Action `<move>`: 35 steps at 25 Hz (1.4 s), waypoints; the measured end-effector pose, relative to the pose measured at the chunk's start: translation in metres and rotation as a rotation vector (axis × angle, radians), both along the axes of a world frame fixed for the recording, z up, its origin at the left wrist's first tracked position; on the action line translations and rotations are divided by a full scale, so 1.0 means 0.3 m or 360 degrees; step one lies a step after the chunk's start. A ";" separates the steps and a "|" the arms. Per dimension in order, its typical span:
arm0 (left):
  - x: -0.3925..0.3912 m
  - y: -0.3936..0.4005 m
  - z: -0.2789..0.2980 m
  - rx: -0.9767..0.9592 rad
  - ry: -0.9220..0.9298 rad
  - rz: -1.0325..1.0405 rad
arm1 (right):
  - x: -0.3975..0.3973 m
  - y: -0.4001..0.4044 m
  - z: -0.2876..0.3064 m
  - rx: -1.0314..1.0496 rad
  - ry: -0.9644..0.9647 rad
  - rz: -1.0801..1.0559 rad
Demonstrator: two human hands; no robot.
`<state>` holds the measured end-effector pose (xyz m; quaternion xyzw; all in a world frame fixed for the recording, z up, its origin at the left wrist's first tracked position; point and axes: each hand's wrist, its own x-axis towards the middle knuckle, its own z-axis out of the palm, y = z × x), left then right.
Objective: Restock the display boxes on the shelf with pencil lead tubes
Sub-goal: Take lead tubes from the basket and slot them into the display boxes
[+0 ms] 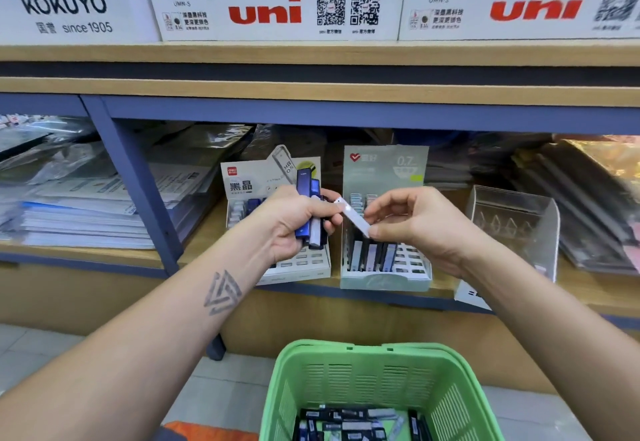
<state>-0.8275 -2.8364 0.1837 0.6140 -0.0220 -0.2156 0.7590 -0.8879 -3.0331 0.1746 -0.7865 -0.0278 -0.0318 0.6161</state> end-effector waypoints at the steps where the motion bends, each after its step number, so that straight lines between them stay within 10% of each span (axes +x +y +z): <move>1: -0.007 -0.023 -0.002 0.0024 -0.0034 0.0006 | -0.010 -0.015 0.001 0.0003 0.0011 0.0012; 10: -0.070 -0.250 -0.032 0.0146 -0.0255 -0.0152 | -0.081 -0.155 -0.006 -0.0780 -0.0203 -0.0239; 24: -0.183 -0.545 -0.148 0.0318 -0.0115 -0.0471 | -0.250 -0.461 -0.019 -0.0052 -0.0085 -0.0685; 35: -0.176 -0.561 -0.174 0.0393 -0.0129 -0.0430 | -0.219 -0.480 -0.032 -0.0987 -0.0157 -0.0766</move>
